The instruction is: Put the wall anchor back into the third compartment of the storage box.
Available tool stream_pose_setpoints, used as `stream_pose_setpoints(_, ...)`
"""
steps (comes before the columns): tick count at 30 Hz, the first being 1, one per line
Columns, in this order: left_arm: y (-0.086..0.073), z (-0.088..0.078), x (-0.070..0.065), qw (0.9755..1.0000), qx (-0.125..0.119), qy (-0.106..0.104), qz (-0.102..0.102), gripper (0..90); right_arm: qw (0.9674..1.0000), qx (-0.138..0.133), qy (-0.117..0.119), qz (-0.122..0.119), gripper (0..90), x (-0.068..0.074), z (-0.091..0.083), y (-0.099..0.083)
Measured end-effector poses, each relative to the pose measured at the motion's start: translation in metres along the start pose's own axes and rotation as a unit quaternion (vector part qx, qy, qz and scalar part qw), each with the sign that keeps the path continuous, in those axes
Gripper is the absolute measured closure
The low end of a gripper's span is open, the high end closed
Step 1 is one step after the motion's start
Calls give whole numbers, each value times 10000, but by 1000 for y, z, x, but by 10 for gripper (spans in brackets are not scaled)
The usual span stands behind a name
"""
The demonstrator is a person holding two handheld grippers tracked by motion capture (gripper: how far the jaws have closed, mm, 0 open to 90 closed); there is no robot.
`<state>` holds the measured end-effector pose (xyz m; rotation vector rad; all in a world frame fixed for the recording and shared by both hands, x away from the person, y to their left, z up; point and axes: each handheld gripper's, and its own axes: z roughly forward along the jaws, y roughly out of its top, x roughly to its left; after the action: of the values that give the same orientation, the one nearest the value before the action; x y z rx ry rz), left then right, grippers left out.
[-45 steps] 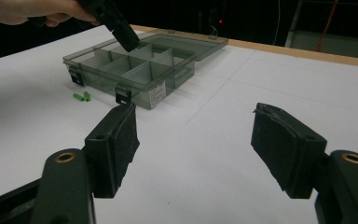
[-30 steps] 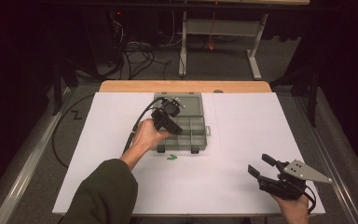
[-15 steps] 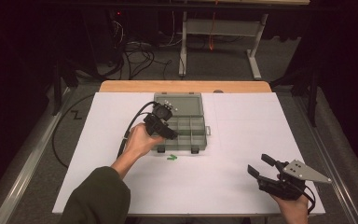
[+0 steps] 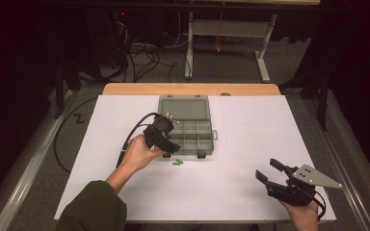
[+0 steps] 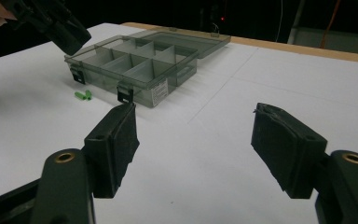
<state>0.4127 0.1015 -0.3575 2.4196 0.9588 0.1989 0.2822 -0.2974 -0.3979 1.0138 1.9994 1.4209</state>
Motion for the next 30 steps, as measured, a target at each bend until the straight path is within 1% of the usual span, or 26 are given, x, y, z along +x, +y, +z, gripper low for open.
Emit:
stream_pose_setpoints(5,-8,-3,-5,10000,-18,-38,47,430,10000,0,-3,23,330,-1,0,0)
stream_pose_setpoints(7,-10,-2,-7,9999,46,-46,91,433,10000,-7,-2,23,329,0,0,0)
stream_pose_setpoints(8,-11,-2,-9,9999,78,-15,145,432,10000,-11,-4,26,330,0,0,0)
stream_pose_setpoints(13,-14,-1,-16,9997,50,-36,231,434,10000,-19,-15,36,330,-1,0,0)
stream_pose_setpoints(24,-24,7,-20,9995,107,-91,297,448,10000,15,-26,9,330,-1,0,0)
stream_pose_setpoints(30,-28,12,-21,9991,205,-148,347,454,10000,8,-29,10,330,-1,0,0)
